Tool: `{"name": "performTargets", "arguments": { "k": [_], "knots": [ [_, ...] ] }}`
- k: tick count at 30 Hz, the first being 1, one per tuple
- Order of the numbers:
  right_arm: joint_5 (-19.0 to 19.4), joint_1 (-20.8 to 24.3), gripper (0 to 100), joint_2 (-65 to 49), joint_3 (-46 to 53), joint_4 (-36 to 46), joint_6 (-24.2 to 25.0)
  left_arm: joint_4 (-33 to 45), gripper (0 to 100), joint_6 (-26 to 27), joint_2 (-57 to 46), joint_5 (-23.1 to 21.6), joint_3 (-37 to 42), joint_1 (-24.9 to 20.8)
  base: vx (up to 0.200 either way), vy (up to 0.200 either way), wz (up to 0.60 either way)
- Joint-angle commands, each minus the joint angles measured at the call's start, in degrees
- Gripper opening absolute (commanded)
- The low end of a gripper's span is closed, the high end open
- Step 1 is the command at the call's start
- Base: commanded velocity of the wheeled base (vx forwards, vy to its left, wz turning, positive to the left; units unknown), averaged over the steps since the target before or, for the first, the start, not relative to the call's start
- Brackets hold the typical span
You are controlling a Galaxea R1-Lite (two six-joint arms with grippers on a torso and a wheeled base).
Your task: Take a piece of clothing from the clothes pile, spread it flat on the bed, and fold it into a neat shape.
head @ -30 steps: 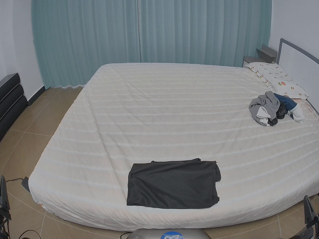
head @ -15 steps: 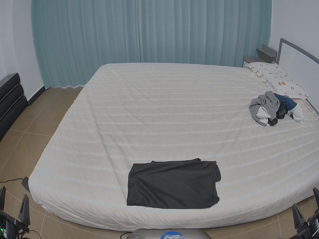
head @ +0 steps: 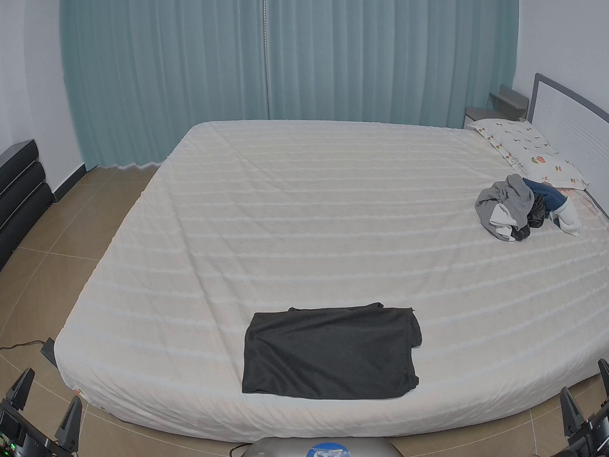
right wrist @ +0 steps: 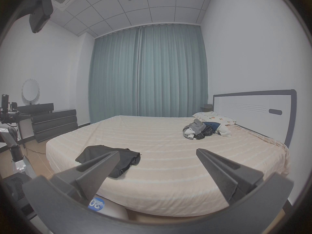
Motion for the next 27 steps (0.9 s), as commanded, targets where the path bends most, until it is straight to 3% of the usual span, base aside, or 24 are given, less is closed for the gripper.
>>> {"name": "performTargets", "arguments": {
  "k": [1,3,7,11,16,20,22,27],
  "knots": [
    [0.02,-0.04,100,-0.63,1.01,0.0,0.2,0.16,100,-0.31,0.51,-1.0,1.01,0.0,0.0,0.0,0.0],
    [-0.07,-0.04,100,-0.63,1.01,0.0,0.38,0.16,100,-2.33,0.51,-2.14,1.01,0.0,0.0,0.0,0.0],
    [-0.16,-0.04,100,-0.63,1.01,0.0,0.55,0.16,100,-6.38,0.33,-0.12,1.01,0.96,0.0,0.0,0.0],
    [-0.16,-0.04,100,-0.63,1.01,0.0,0.47,0.34,100,-3.56,-2.75,3.84,1.01,4.66,0.0,0.0,0.0],
    [-0.25,-0.04,100,-0.63,1.01,0.0,0.47,0.43,100,-2.07,-4.68,2.52,1.01,5.1,0.0,0.0,0.0],
    [-0.42,0.13,100,-0.63,1.01,0.0,0.38,4.12,100,-2.42,-4.68,-3.81,1.01,5.1,0.0,0.0,0.0],
    [-0.42,0.13,100,-0.63,1.01,0.0,0.29,3.33,100,0.74,-4.86,-3.72,1.01,5.01,0.0,0.0,0.0],
    [-0.33,0.13,100,-0.63,1.01,0.0,0.38,3.68,100,-0.31,-4.77,-3.9,1.01,5.01,0.0,0.0,0.0]
  ]
}}
